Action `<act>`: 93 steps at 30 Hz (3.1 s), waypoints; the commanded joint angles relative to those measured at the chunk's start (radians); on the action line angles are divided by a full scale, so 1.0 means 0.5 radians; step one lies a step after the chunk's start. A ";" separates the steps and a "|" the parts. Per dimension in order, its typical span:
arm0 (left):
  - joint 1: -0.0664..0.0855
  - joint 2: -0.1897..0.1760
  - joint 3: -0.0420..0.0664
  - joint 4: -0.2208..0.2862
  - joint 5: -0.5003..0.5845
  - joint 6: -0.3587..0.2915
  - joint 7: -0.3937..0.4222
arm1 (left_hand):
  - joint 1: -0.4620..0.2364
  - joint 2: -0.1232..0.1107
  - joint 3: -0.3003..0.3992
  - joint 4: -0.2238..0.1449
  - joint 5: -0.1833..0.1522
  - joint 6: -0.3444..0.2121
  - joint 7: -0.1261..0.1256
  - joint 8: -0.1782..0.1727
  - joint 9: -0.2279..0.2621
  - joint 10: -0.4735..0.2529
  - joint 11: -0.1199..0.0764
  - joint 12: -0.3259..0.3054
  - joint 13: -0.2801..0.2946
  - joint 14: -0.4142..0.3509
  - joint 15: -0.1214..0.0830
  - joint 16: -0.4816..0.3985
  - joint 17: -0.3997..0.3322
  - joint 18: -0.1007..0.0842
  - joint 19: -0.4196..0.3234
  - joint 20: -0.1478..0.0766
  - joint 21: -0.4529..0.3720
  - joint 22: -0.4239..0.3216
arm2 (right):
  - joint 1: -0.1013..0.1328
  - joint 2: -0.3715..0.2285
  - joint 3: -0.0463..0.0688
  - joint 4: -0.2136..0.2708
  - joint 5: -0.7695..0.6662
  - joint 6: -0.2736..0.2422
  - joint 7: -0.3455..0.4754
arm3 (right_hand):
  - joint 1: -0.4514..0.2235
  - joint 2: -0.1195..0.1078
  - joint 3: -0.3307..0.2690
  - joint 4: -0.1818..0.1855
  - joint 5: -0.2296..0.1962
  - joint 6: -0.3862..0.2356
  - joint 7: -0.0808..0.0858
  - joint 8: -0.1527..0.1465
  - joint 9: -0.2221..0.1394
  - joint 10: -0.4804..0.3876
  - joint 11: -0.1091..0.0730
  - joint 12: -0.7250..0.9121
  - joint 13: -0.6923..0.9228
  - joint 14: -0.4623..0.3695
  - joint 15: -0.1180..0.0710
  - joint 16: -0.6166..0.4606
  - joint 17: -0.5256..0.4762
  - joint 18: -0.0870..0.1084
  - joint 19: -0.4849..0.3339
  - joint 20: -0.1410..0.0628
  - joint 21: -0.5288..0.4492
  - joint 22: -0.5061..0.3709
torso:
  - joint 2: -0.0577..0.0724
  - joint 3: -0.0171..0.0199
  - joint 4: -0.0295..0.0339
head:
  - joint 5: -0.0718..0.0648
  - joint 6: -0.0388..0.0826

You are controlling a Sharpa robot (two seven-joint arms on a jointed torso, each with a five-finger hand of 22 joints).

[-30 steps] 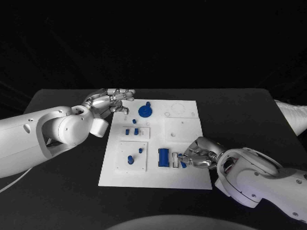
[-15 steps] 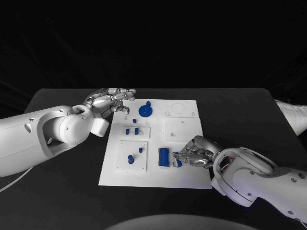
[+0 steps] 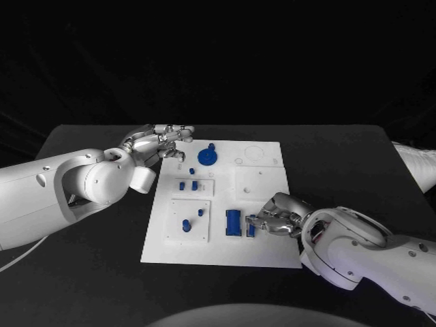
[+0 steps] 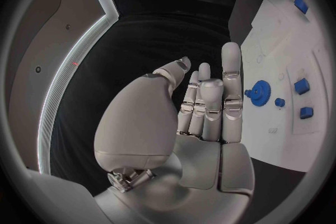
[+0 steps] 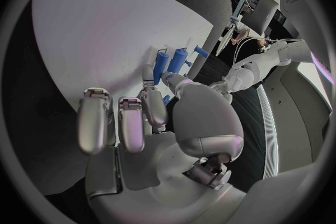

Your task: Assemble the parts on the task board

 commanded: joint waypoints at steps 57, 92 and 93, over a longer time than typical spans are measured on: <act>-0.020 0.078 0.001 -0.122 0.031 0.033 0.044 | -0.067 0.002 -0.036 0.025 0.005 -0.032 -0.005 0.027 0.001 -0.047 0.009 0.042 0.000 -0.213 0.022 -0.207 -0.346 0.032 -0.080 0.023 -0.067 -0.034 | 0.218 -0.140 0.000 -0.294 1.463 -0.189 1.435 | 0.365 0.082 -0.655 0.058 -0.217 -0.358 0.165 -0.172 -0.091 -0.619 0.121 -1.321 -0.553 -0.116 0.098 -0.858 -0.583 0.191 -0.440 0.086 -1.005 -1.160 | -0.075 -0.0074 -0.015 | -0.012 0.077; -0.209 0.501 0.022 -0.633 0.152 -0.349 0.320 | -1.452 0.305 -0.551 -0.107 -0.292 -1.037 -0.210 -0.277 -0.136 -1.088 -0.029 -0.763 -0.425 -1.680 0.126 -2.182 -1.510 -0.131 -1.893 0.049 -0.871 -1.432 | 0.292 0.408 0.009 -1.189 2.362 -0.174 2.012 | -0.857 0.123 -0.767 -0.257 -0.659 -1.420 0.073 -0.352 -0.831 -1.911 0.047 -2.407 -2.615 -1.852 0.176 -3.025 -2.616 0.041 -1.901 0.177 -2.719 -2.534 | -0.320 0.0194 0.029 | -0.049 0.419; -0.215 0.493 0.026 -0.600 0.136 -0.396 0.333 | -1.501 0.305 -0.562 -0.107 -0.292 -1.073 -0.217 -0.277 -0.136 -1.125 -0.036 -0.769 -0.425 -1.715 -0.014 -2.190 -1.510 -0.131 -1.923 0.039 -0.871 -1.446 | 0.294 0.398 0.002 -1.149 2.381 -0.221 2.028 | -0.906 0.123 -0.767 -0.257 -0.659 -1.455 0.067 -0.352 -0.831 -1.951 0.047 -2.407 -2.615 -1.894 0.176 -3.025 -2.616 0.041 -1.941 0.169 -2.719 -2.534 | -0.321 0.0201 0.032 | -0.051 0.421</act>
